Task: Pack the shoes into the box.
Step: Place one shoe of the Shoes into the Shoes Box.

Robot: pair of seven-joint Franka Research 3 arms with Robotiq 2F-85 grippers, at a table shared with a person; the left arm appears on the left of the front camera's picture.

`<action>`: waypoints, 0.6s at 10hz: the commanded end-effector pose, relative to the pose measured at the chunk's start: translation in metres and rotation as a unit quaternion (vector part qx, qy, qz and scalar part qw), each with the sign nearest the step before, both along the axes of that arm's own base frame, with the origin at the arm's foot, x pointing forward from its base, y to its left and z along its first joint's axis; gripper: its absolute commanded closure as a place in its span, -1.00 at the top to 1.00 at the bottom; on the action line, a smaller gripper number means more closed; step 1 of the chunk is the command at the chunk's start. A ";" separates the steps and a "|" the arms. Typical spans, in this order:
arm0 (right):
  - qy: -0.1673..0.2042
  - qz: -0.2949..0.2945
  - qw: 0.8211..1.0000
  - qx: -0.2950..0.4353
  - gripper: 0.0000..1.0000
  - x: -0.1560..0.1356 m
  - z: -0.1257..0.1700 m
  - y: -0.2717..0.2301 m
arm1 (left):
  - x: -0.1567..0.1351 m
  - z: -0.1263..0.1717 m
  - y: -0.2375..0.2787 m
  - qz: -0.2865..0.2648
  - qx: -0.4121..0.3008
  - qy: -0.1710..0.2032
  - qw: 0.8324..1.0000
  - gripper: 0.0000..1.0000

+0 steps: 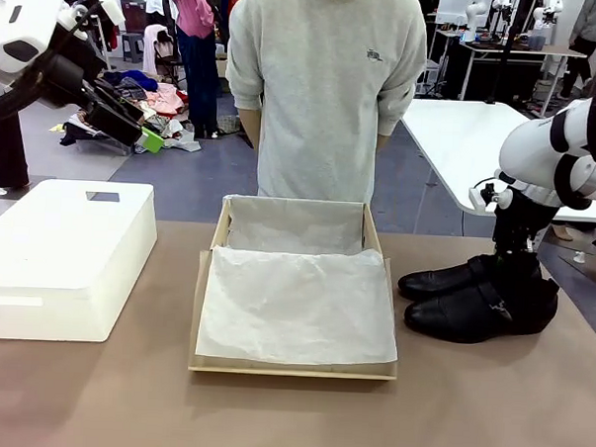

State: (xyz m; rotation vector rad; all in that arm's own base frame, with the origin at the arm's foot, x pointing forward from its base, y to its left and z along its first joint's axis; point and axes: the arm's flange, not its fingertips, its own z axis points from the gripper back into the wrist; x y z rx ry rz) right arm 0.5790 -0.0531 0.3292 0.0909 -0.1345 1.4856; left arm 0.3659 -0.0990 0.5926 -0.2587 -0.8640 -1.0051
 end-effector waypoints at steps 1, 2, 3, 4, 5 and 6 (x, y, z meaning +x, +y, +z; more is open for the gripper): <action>0.004 -0.015 1.000 0.001 -1.00 0.008 0.005 0.000 | 0.002 -0.001 0.001 -0.010 -0.003 -0.001 1.000 1.00; 0.004 -0.018 1.000 0.002 -1.00 0.007 0.007 -0.001 | 0.002 -0.001 0.001 -0.010 -0.003 -0.001 1.000 1.00; 0.004 -0.025 1.000 0.009 -1.00 0.007 0.012 -0.002 | 0.002 -0.001 0.001 -0.010 -0.003 -0.001 1.000 1.00; -0.020 -0.049 0.998 0.017 -1.00 0.007 0.024 -0.003 | 0.002 -0.001 0.001 -0.010 -0.003 -0.001 1.000 1.00; -0.022 -0.081 0.996 0.009 -1.00 0.007 0.041 -0.004 | 0.002 -0.001 0.001 -0.010 -0.003 -0.001 1.000 1.00; -0.024 -0.102 0.995 0.001 -1.00 0.006 0.062 -0.004 | 0.002 -0.001 0.001 -0.010 -0.003 -0.001 1.000 1.00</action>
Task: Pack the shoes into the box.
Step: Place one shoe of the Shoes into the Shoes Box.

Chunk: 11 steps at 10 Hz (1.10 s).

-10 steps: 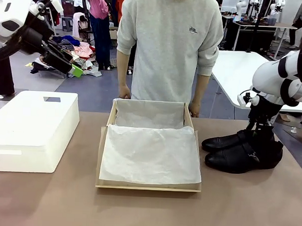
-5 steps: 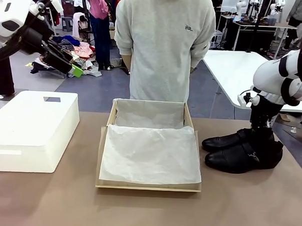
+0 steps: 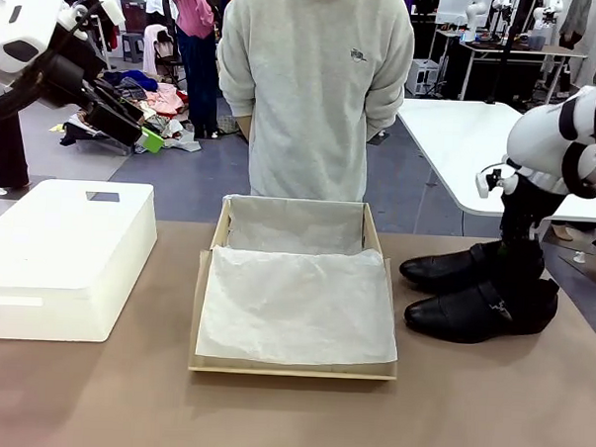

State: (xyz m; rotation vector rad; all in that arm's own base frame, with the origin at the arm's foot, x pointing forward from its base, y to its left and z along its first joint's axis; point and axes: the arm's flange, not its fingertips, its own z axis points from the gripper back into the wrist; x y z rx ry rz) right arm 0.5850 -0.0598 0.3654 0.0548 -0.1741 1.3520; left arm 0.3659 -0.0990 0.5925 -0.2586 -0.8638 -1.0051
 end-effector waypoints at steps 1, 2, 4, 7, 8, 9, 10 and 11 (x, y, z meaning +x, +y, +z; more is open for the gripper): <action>0.005 -0.053 0.999 -0.003 -1.00 -0.001 0.047 0.003 | 0.002 0.000 0.001 -0.010 -0.003 -0.001 1.000 1.00; 0.008 -0.057 0.998 -0.003 -1.00 -0.003 0.068 0.007 | 0.002 0.000 0.001 -0.010 -0.003 -0.001 1.000 1.00; 0.013 -0.060 0.998 0.004 -1.00 -0.008 0.106 0.025 | 0.002 0.000 0.001 -0.010 -0.003 -0.001 1.000 1.00; 0.027 -0.064 0.997 -0.025 -1.00 -0.013 0.154 0.072 | 0.002 0.000 0.001 -0.010 -0.003 -0.001 1.000 1.00; 0.023 -0.064 0.997 -0.031 -1.00 -0.012 0.167 0.091 | 0.002 0.000 0.001 -0.010 -0.003 -0.001 1.000 1.00; 0.012 -0.067 0.997 -0.045 -1.00 -0.011 0.178 0.115 | 0.002 0.000 0.001 -0.010 -0.003 -0.001 1.000 1.00; 0.009 -0.062 0.996 -0.058 -1.00 -0.010 0.186 0.136 | 0.002 0.000 0.001 -0.010 -0.003 -0.001 1.000 1.00; 0.002 -0.054 0.996 -0.064 -1.00 -0.009 0.192 0.155 | 0.002 0.000 0.001 -0.010 -0.003 -0.001 1.000 1.00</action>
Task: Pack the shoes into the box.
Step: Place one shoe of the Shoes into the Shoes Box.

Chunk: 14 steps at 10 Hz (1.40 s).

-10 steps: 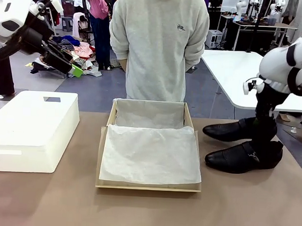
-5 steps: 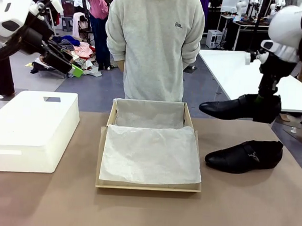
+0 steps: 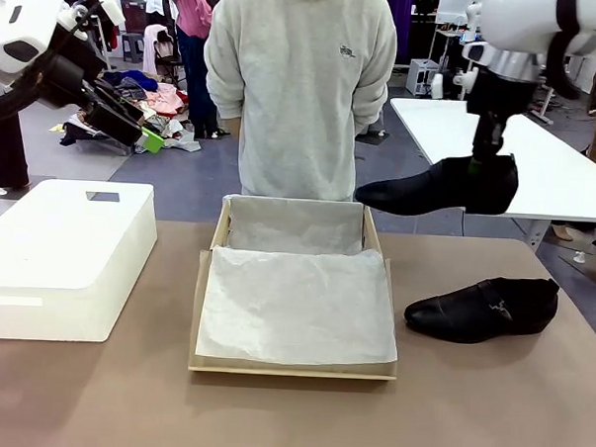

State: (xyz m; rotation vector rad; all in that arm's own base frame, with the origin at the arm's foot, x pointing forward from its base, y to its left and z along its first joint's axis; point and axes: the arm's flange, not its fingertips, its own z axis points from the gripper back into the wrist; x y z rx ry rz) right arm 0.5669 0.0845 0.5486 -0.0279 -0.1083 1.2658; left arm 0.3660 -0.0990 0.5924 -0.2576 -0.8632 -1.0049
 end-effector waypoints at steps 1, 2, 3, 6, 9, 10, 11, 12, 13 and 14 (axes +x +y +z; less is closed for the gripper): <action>-0.003 -0.008 1.000 -0.026 -1.00 0.012 0.013 0.024 | 0.002 0.000 0.001 -0.010 -0.004 -0.001 1.000 1.00; -0.002 -0.006 1.000 -0.025 -1.00 0.016 0.017 0.034 | 0.002 0.000 0.001 -0.010 -0.004 -0.001 1.000 1.00; 0.002 -0.001 1.000 -0.027 -1.00 0.016 0.018 0.040 | 0.002 0.000 0.001 -0.010 -0.004 -0.001 1.000 1.00; -0.004 0.011 1.000 -0.013 -1.00 0.007 0.009 0.039 | 0.002 0.000 0.001 -0.010 -0.004 -0.001 1.000 1.00; -0.004 0.011 1.000 -0.013 -1.00 0.007 0.009 0.039 | 0.002 0.000 0.001 -0.010 -0.004 -0.001 1.000 1.00; 0.002 0.012 1.000 -0.013 -1.00 0.011 0.007 0.040 | 0.002 0.000 0.001 -0.010 -0.004 -0.001 1.000 1.00; -0.016 0.004 1.000 0.002 -1.00 0.012 0.009 0.054 | 0.002 0.000 0.001 -0.010 -0.004 -0.001 1.000 1.00; -0.015 -0.001 1.000 0.010 -1.00 0.014 0.009 0.065 | 0.002 0.000 0.001 -0.010 -0.004 -0.001 1.000 1.00; -0.020 -0.006 1.000 0.014 -1.00 0.017 0.005 0.078 | 0.002 0.000 0.001 -0.010 -0.004 -0.001 1.000 1.00; -0.014 -0.005 1.000 0.022 -1.00 0.021 0.002 0.092 | 0.002 0.000 0.001 -0.010 -0.004 -0.001 1.000 1.00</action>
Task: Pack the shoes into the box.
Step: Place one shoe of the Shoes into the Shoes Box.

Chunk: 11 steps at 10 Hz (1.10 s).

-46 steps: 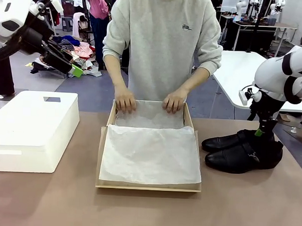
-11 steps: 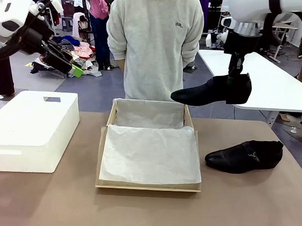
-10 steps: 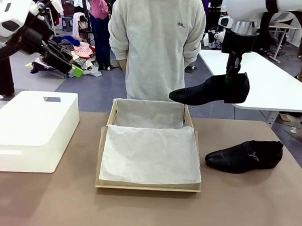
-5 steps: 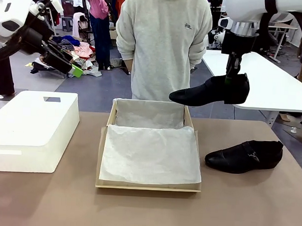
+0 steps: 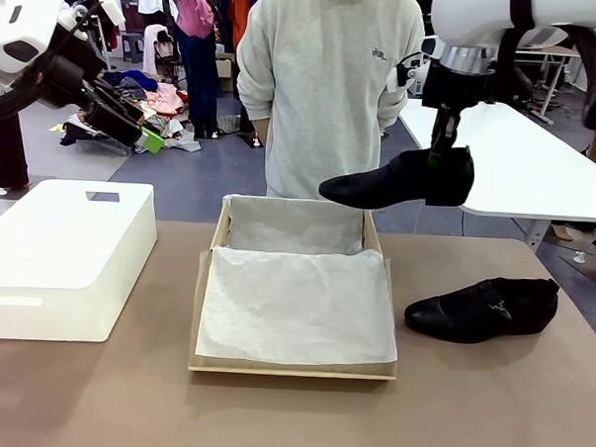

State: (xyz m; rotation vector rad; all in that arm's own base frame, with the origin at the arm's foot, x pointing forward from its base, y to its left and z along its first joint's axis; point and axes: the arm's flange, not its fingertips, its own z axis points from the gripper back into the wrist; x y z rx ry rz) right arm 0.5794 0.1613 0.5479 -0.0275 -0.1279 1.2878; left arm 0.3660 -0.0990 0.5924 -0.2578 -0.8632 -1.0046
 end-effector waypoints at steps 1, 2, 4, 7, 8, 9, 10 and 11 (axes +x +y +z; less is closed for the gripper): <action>0.001 -0.016 1.000 0.022 -1.00 0.015 -0.002 0.033 | 0.002 0.000 0.001 -0.010 -0.004 -0.001 1.000 1.00; -0.006 -0.016 0.999 0.031 -1.00 0.019 -0.006 0.049 | 0.002 0.000 0.001 -0.010 -0.004 -0.001 1.000 1.00; -0.026 -0.008 0.999 0.031 -1.00 0.028 -0.019 0.082 | 0.002 0.000 0.001 -0.010 -0.004 -0.001 1.000 1.00; -0.023 0.001 0.999 0.033 -1.00 0.036 -0.053 0.112 | 0.002 0.000 0.001 -0.010 -0.004 -0.001 1.000 1.00; -0.021 0.009 0.999 0.032 -1.00 0.036 -0.063 0.119 | 0.002 0.000 0.001 -0.010 -0.004 -0.001 1.000 1.00; -0.019 0.019 0.999 0.027 -1.00 0.034 -0.072 0.125 | 0.002 0.000 0.001 -0.010 -0.004 -0.001 1.000 1.00; -0.017 0.026 0.999 0.023 -1.00 0.034 -0.079 0.128 | 0.002 0.000 0.001 -0.010 -0.004 -0.001 1.000 1.00; -0.017 0.034 0.999 0.022 -1.00 0.035 -0.086 0.129 | 0.002 0.000 0.001 -0.010 -0.004 -0.001 1.000 1.00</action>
